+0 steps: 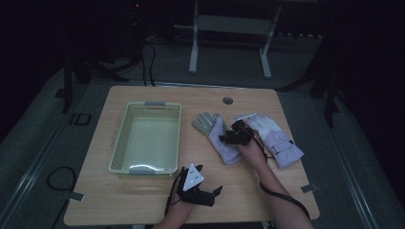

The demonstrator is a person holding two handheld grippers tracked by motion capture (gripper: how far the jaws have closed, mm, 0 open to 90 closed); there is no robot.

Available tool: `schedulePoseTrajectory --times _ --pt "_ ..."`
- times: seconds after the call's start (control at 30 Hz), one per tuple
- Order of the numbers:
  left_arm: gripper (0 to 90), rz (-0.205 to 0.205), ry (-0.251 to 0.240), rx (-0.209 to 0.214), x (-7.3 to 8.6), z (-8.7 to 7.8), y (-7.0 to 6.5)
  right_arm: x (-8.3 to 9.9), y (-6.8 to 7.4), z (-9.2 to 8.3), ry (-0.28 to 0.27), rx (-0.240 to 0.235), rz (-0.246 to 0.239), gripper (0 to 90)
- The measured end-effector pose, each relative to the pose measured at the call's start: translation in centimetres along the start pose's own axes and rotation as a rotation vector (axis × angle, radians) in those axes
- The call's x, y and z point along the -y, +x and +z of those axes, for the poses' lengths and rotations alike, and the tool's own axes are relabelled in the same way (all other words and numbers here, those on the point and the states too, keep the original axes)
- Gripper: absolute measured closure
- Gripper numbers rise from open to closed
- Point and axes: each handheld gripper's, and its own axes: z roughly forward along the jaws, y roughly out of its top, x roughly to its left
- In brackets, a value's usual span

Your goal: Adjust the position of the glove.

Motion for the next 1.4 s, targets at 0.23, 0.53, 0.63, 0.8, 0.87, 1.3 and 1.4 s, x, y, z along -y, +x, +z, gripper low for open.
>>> schedulePoseTrajectory --times 0.23,0.53,0.63,0.8,0.87,1.3,1.4 --pt "0.0 0.001 0.0 0.0 0.0 0.1 0.0 -0.3 0.3 -0.1 0.026 -0.001 -0.01 77.7" --pt "0.0 0.0 0.001 -0.001 0.0 0.1 0.0 -0.7 1.9 -1.7 -0.03 0.014 0.047 86.3" --pt "0.0 0.002 0.0 -0.002 0.0 0.1 0.0 -1.0 2.6 -3.4 -0.093 0.016 0.091 86.6" --pt "0.0 0.003 0.003 -0.003 0.0 0.0 0.0 -1.1 3.7 -5.9 -0.151 0.043 0.137 86.5" --pt "0.0 0.002 0.003 -0.003 0.0 0.0 0.0 -0.9 4.1 -6.7 -0.168 0.071 0.156 86.5" --pt "0.0 0.0 -0.001 0.001 0.0 0.1 0.0 2.5 5.6 -8.3 -0.16 0.135 0.249 86.6" --pt "0.0 0.002 0.0 0.001 0.0 0.1 -0.1 3.5 5.7 -7.8 -0.146 0.136 0.268 86.5"
